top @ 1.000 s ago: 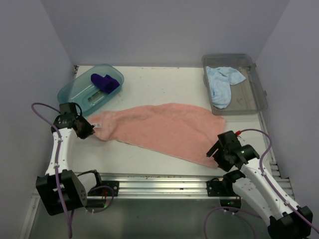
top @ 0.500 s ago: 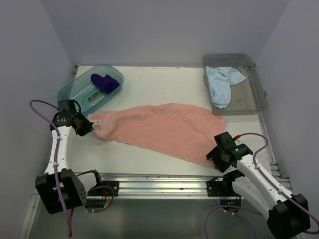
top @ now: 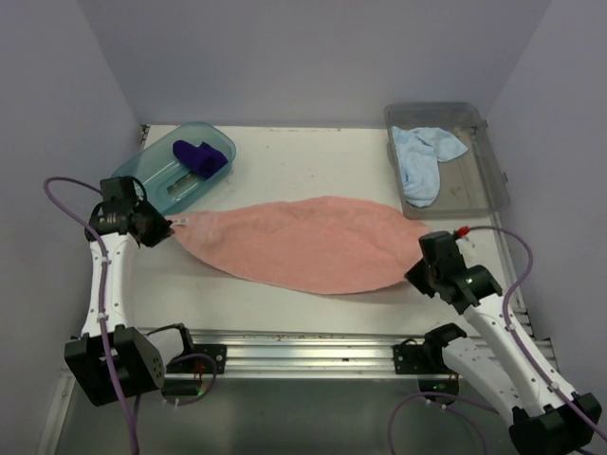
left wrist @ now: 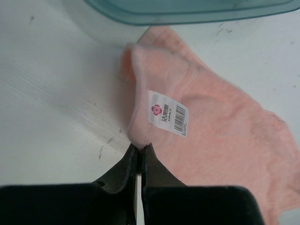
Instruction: Roll the towels
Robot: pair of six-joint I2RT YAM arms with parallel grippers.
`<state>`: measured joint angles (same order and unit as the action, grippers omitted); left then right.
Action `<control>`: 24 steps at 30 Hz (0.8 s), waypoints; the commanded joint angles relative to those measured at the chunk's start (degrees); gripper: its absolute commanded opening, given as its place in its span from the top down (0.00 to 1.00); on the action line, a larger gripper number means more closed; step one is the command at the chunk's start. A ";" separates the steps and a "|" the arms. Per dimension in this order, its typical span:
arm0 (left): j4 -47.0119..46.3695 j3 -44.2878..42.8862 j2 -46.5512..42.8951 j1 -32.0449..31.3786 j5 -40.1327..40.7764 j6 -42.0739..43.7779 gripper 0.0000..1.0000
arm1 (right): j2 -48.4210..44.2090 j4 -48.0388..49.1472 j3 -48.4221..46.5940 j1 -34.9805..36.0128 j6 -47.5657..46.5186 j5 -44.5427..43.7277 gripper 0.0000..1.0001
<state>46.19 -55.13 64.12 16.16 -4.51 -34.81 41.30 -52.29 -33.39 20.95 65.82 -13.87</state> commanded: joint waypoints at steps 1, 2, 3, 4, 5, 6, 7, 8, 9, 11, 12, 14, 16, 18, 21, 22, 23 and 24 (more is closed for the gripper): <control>2.91 -11.63 0.74 0.27 -2.08 2.10 1.00 | 3.41 -0.08 -14.65 -0.21 -12.42 -9.67 1.00; 3.46 -14.10 1.01 0.36 -1.73 2.29 1.00 | 5.26 -0.96 -22.09 -0.29 -14.47 -10.73 1.00; 3.99 -18.65 1.01 0.27 -0.77 2.46 1.00 | 6.76 -2.19 -25.90 -0.21 -16.23 -12.92 1.00; 4.69 -20.61 0.75 0.27 -0.33 2.20 1.00 | 7.91 -3.85 -29.25 -0.29 -19.73 -13.63 1.00; 4.78 -22.19 0.48 0.27 -0.49 1.94 1.00 | 9.57 -4.39 -35.37 -0.30 -21.25 -14.60 1.00; 4.69 -24.56 0.22 0.36 -1.63 1.50 1.00 | 10.02 -4.57 -38.13 -0.30 -22.91 -15.83 1.00; 3.65 -25.37 -0.22 0.27 -3.29 -0.59 1.00 | 10.46 -4.57 -40.94 -0.38 -26.41 -16.88 1.00; 3.03 -26.24 -0.05 0.27 -5.74 -1.57 1.00 | 11.34 -5.18 -46.62 -0.30 -27.66 -17.94 1.00; 2.59 -27.99 0.13 0.27 -9.86 -2.45 1.00 | 12.04 -6.41 -49.38 -0.38 -30.11 -19.34 1.00; 1.71 -29.58 -0.22 0.27 -10.87 -4.04 1.00 | 13.10 -8.08 -57.26 -0.30 -32.15 -20.93 1.00; 1.97 -31.68 -0.31 0.27 -9.56 -4.30 1.00 | 13.71 -10.09 -59.40 -0.30 -33.55 -21.98 1.00; 3.54 -34.59 -0.92 0.27 -8.15 -3.96 1.00 | 13.37 -11.60 -64.32 -0.30 -34.00 -24.53 1.00; 4.60 -39.59 -1.36 0.36 -7.53 -2.56 1.00 | 11.62 -13.27 -66.71 -0.30 -34.53 -25.50 1.00; 4.60 -44.33 -3.46 0.36 -8.40 0.16 1.00 | 9.87 -15.19 -70.05 -0.30 -34.62 -27.00 1.00; 4.43 -47.69 -6.62 0.36 -6.04 1.23 1.00 | 8.54 -19.23 -75.06 -0.21 -34.88 -27.44 1.00; 4.08 -48.13 -8.99 0.36 -5.60 1.67 1.00 | 7.75 -20.12 -76.20 -0.29 -34.88 -27.44 1.00; 4.08 -48.40 -9.97 0.27 -5.33 1.85 1.00 | 7.31 -21.09 -78.21 -0.30 -34.88 -27.35 1.00; 4.25 -49.10 -11.02 0.27 -4.98 2.02 1.00 | 6.87 -21.97 -79.19 -0.21 -34.88 -27.27 1.00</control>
<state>51.59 -100.53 57.89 16.12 -11.27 -35.31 49.41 -69.19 -108.42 20.93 32.69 -37.74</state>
